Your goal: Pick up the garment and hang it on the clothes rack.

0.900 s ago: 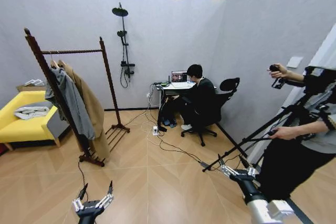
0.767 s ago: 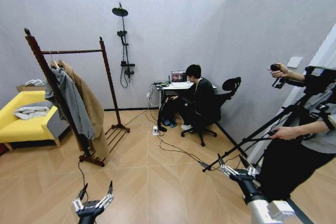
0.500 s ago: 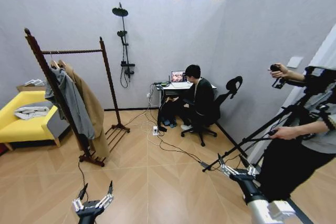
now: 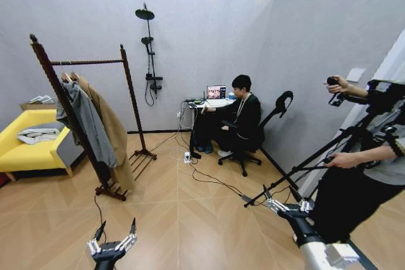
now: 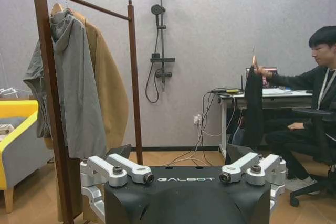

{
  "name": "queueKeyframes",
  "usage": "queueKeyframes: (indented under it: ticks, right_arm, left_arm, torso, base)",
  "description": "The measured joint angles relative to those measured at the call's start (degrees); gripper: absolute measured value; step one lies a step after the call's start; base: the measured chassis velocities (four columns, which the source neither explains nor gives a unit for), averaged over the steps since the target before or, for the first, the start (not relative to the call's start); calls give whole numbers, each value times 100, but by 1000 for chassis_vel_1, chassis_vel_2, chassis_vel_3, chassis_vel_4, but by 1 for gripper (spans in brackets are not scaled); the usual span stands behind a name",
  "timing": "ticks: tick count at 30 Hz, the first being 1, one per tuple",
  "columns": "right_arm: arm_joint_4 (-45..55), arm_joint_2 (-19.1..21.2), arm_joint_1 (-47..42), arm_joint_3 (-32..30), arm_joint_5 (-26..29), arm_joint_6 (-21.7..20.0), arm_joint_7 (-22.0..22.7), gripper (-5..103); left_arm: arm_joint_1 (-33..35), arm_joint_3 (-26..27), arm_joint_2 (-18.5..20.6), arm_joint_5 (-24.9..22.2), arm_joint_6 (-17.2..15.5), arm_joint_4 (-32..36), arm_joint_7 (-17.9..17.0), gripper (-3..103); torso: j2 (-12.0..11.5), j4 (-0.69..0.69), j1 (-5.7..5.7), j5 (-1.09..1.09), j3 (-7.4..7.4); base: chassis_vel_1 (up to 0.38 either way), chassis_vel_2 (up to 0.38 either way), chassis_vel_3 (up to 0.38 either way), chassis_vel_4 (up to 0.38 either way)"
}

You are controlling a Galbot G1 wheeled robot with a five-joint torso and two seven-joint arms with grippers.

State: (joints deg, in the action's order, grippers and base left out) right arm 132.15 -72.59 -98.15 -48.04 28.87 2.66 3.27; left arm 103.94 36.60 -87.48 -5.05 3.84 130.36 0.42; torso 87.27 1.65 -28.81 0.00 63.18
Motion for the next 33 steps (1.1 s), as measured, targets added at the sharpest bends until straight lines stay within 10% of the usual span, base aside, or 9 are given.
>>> queueKeyframes:
  ticks: [33]
  right_arm:
    - [-167,-16,115,48,14,70,134,100]
  left_arm:
    - [0,1,0,0,0,0,0,100]
  torso:
    - [0,0,1,-2,-1]
  base:
    - [-167,167,170,-166]
